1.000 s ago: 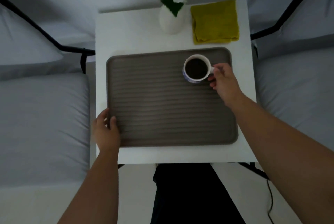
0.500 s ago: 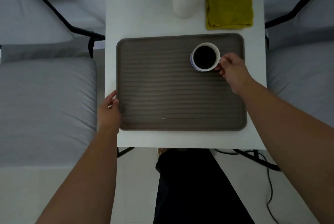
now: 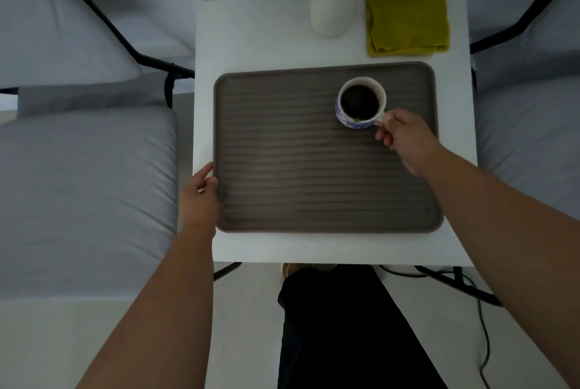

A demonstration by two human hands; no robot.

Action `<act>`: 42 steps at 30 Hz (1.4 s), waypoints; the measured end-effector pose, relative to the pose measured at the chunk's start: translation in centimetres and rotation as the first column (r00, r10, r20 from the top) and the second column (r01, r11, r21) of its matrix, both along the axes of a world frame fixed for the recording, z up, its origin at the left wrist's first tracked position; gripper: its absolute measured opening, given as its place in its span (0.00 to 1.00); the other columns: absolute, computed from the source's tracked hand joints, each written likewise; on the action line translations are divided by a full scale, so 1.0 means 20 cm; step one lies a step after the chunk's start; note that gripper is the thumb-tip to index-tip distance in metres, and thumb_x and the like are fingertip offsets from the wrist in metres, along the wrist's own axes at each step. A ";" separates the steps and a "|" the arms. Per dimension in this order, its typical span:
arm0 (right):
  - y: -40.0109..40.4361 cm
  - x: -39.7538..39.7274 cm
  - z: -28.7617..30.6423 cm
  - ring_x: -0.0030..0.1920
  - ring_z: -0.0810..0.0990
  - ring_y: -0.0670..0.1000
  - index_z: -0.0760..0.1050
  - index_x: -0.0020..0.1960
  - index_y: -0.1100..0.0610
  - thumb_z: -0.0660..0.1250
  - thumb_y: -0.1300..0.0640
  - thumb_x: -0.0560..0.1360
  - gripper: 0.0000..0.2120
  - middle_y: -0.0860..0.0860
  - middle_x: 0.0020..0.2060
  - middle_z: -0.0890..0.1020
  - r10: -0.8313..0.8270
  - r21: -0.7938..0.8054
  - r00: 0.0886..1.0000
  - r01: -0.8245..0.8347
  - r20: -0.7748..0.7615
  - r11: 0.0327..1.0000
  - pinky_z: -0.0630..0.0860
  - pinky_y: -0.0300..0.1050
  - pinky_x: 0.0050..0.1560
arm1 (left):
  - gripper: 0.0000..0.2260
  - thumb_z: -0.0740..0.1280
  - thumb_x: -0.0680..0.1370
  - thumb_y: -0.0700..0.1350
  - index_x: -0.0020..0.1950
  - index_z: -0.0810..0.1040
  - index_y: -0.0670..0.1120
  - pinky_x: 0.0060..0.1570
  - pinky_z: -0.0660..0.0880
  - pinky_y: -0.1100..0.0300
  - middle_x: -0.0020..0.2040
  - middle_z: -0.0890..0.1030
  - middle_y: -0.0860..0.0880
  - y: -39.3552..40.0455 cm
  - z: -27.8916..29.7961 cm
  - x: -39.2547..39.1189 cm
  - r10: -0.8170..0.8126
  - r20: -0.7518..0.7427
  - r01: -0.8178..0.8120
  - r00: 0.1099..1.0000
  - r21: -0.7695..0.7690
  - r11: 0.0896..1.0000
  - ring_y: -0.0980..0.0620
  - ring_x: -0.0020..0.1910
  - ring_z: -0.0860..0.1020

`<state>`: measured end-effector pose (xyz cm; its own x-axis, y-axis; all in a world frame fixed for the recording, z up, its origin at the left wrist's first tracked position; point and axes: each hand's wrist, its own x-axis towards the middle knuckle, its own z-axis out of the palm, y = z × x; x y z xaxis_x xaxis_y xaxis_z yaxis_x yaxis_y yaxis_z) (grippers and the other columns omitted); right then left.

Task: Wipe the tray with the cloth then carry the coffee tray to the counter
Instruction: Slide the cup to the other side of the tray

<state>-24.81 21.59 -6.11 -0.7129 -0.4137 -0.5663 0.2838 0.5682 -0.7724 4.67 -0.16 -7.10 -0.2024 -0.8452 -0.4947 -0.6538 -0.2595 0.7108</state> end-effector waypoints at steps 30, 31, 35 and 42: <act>-0.37 0.38 0.06 0.31 0.69 0.45 0.70 0.38 0.52 0.54 0.59 0.81 0.14 0.51 0.32 0.76 0.362 -0.119 0.931 -0.355 0.040 0.927 0.67 0.38 0.34 | 0.16 0.61 0.81 0.43 0.67 0.76 0.56 0.50 0.76 0.61 0.44 0.80 0.53 -0.03 0.01 0.02 -0.023 -0.040 0.026 0.999 0.073 0.997 0.55 0.47 0.79; -0.40 0.41 0.05 0.31 0.69 0.46 0.70 0.38 0.52 0.54 0.59 0.81 0.14 0.51 0.32 0.76 0.378 -0.121 0.925 -0.371 0.045 0.921 0.67 0.38 0.34 | 0.16 0.62 0.81 0.42 0.67 0.76 0.54 0.52 0.77 0.60 0.46 0.81 0.52 -0.04 0.00 0.02 -0.012 -0.062 0.018 0.998 0.099 0.995 0.55 0.48 0.79; -0.50 0.52 0.03 0.32 0.69 0.46 0.70 0.38 0.52 0.54 0.59 0.81 0.14 0.50 0.32 0.76 0.444 -0.129 0.894 -0.435 0.057 0.891 0.68 0.39 0.36 | 0.12 0.63 0.81 0.41 0.64 0.78 0.47 0.57 0.77 0.57 0.57 0.82 0.46 -0.07 -0.02 0.05 0.051 -0.120 -0.027 0.991 0.195 0.980 0.54 0.53 0.80; -0.58 0.62 -0.03 0.32 0.69 0.46 0.70 0.37 0.51 0.54 0.59 0.81 0.14 0.50 0.32 0.76 0.493 -0.114 0.867 -0.484 0.070 0.867 0.68 0.40 0.36 | 0.12 0.65 0.80 0.39 0.63 0.79 0.46 0.55 0.77 0.60 0.53 0.82 0.48 -0.11 -0.04 0.08 0.055 -0.158 -0.010 0.986 0.270 0.963 0.52 0.55 0.80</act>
